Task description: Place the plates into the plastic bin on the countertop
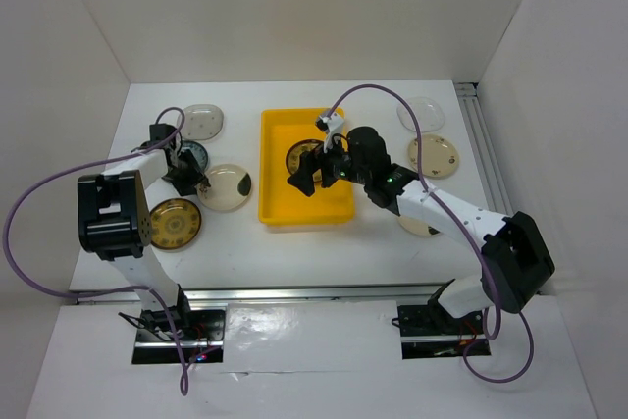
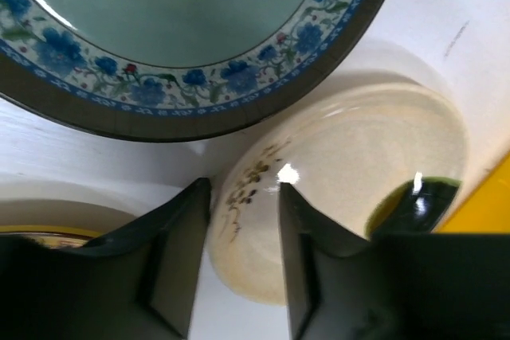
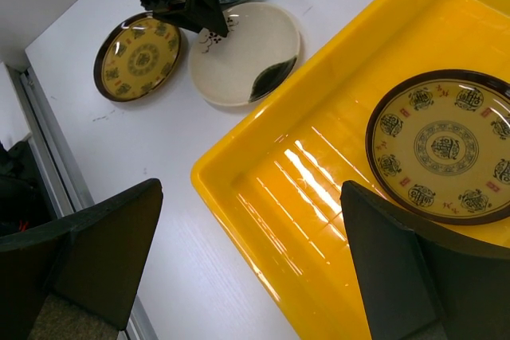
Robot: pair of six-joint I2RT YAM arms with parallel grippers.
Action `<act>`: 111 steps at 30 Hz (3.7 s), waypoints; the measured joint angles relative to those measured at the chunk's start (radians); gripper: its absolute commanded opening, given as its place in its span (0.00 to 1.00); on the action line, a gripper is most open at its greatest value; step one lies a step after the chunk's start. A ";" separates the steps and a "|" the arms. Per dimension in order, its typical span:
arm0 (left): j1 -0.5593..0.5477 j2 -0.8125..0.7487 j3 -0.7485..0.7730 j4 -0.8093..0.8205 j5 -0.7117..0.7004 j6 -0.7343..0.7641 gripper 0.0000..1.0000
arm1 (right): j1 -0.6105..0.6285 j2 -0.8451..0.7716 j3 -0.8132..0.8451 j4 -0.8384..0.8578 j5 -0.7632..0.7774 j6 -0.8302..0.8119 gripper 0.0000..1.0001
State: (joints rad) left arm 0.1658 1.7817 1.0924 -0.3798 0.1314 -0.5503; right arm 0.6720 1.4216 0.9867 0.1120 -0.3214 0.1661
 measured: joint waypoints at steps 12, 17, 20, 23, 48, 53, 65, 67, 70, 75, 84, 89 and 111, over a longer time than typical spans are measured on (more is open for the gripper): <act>-0.116 0.004 0.002 0.004 -0.120 -0.005 0.15 | 0.000 0.000 0.000 0.000 0.002 0.000 1.00; -0.118 0.004 0.005 -0.002 -0.130 -0.011 0.00 | 0.000 0.000 0.000 0.000 0.003 0.000 1.00; -0.119 0.006 0.010 -0.009 -0.136 -0.024 0.00 | 0.000 -0.003 0.000 0.000 0.004 0.000 1.00; -0.119 -0.002 0.009 -0.016 -0.141 -0.030 0.00 | -0.001 -0.007 0.000 0.000 0.006 0.000 1.00; -0.125 -0.660 -0.096 -0.019 -0.150 -0.024 0.00 | -0.040 -0.101 0.000 -0.044 0.150 0.045 1.00; -0.163 -0.661 -0.077 0.080 0.000 -0.029 0.00 | -0.069 -0.249 -0.002 -0.093 0.277 0.112 1.00; -0.389 -0.178 0.064 0.236 0.140 -0.085 0.00 | -0.097 -0.457 -0.032 -0.240 0.447 0.185 1.00; -0.414 -0.097 0.106 0.253 0.139 -0.087 0.00 | -0.103 -0.465 -0.033 -0.255 0.450 0.186 1.00; -0.428 -0.003 0.151 0.268 0.135 -0.087 0.00 | -0.108 -0.477 -0.040 -0.267 0.451 0.186 1.00; -0.429 0.103 0.206 0.291 0.125 -0.088 0.00 | -0.116 -0.492 -0.047 -0.285 0.450 0.194 1.00; -0.435 0.182 0.322 0.296 0.122 -0.082 0.50 | -0.127 -0.479 -0.053 -0.286 0.430 0.200 1.00; -0.462 0.174 0.352 0.298 0.112 -0.084 0.83 | -0.128 -0.467 -0.061 -0.288 0.430 0.204 1.00; -0.714 -0.608 0.166 -0.043 -0.184 -0.095 1.00 | -0.529 -0.680 -0.443 -0.686 0.837 0.813 1.00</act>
State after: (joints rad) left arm -0.5484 1.1740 1.2587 -0.4225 -0.0528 -0.6453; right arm 0.1429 0.7418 0.5434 -0.5735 0.5159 0.9791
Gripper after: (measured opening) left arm 0.997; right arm 0.999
